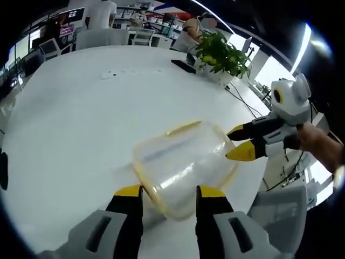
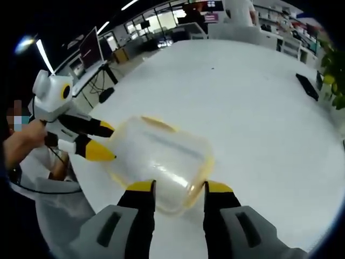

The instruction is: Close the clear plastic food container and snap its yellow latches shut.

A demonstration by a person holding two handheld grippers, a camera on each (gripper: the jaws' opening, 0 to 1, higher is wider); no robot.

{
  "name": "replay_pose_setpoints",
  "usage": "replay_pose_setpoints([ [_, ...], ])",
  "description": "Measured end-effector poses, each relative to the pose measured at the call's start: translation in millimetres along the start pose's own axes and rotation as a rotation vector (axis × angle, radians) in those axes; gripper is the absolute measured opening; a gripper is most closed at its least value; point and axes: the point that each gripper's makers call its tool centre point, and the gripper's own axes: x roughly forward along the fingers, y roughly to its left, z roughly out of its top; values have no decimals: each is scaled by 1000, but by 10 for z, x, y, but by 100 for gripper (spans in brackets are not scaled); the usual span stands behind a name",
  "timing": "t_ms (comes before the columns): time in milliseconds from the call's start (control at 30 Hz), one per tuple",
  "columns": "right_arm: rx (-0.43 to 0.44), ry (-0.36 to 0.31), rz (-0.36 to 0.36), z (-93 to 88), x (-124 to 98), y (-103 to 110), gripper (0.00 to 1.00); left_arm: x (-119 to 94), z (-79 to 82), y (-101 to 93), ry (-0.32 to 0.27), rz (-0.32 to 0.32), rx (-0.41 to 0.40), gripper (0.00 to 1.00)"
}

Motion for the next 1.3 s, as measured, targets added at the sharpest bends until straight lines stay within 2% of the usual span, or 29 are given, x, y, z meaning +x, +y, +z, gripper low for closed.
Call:
replay_pose_setpoints([
  [700, 8, -15, -7, -119, -6, 254, 31, -169, -195, 48, 6, 1, -8, 31],
  [1300, -2, -9, -3, -267, -40, 455, 31, -314, -406, 14, 11, 4, -13, 31],
])
